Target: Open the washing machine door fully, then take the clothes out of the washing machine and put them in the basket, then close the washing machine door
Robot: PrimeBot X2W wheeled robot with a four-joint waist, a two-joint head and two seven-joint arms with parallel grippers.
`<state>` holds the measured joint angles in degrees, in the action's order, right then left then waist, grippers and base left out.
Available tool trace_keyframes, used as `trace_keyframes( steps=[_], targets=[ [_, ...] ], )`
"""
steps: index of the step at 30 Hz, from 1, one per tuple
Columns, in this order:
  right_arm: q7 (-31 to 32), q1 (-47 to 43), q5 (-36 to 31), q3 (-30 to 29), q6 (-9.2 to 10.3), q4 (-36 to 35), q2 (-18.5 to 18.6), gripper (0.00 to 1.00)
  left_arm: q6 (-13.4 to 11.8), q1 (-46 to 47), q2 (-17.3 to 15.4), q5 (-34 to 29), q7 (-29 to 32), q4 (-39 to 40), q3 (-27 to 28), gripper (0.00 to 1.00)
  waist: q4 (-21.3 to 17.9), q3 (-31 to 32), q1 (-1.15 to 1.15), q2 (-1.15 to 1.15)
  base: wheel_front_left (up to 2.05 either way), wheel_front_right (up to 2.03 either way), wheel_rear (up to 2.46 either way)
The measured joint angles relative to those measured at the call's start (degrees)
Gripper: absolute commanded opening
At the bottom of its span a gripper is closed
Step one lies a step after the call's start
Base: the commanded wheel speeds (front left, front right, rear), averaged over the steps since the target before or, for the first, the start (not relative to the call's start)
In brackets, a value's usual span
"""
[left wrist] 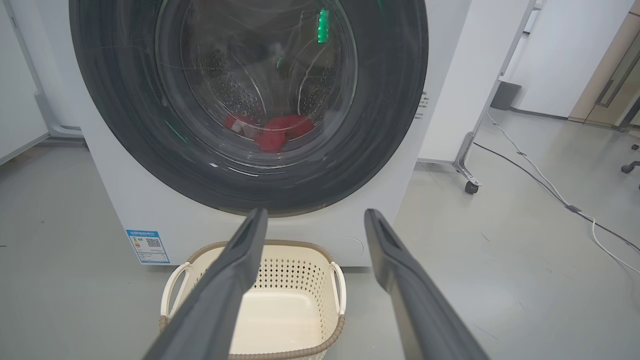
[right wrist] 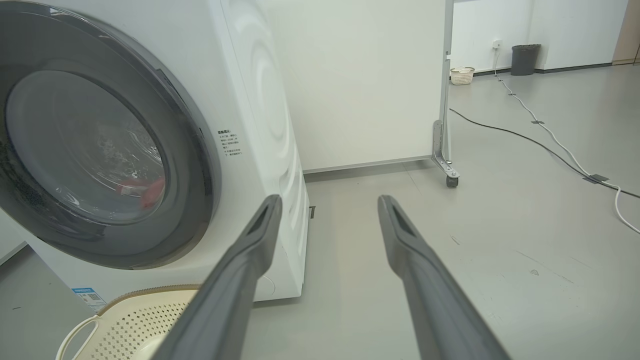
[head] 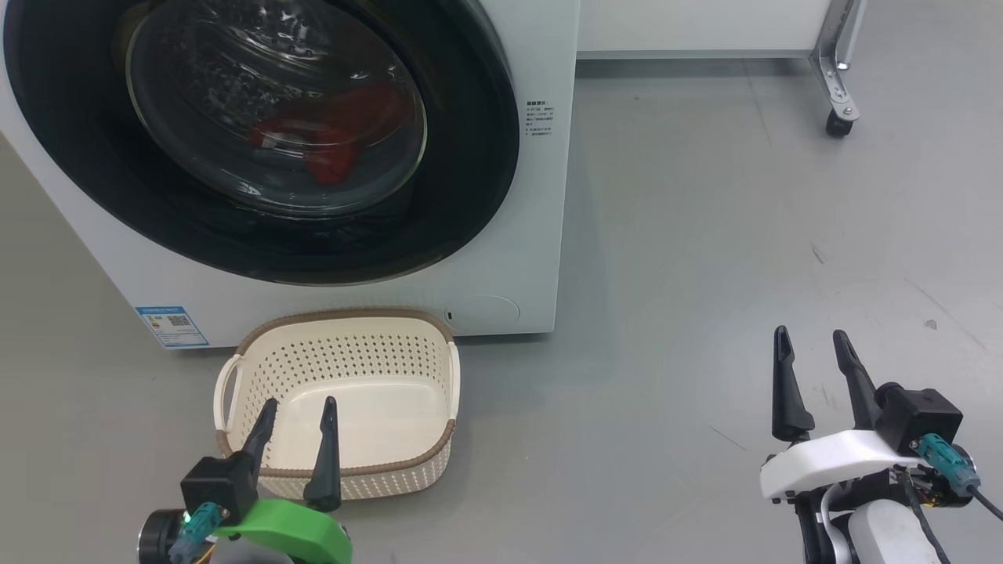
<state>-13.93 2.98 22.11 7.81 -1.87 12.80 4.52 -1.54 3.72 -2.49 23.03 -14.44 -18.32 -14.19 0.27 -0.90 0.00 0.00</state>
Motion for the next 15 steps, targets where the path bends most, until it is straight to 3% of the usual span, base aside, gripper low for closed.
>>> trace_keyframes(
  steps=[15],
  targets=[
    [0.0, 0.2, 0.0, -0.4, -0.07, -0.6, 0.2, 1.0, 0.0, 0.3, 0.0, 0.1, 0.0, 0.2, -0.8, 1.0, 0.8, -1.2, 0.0, 0.0, 0.0, 0.0, 0.0]
  ],
)
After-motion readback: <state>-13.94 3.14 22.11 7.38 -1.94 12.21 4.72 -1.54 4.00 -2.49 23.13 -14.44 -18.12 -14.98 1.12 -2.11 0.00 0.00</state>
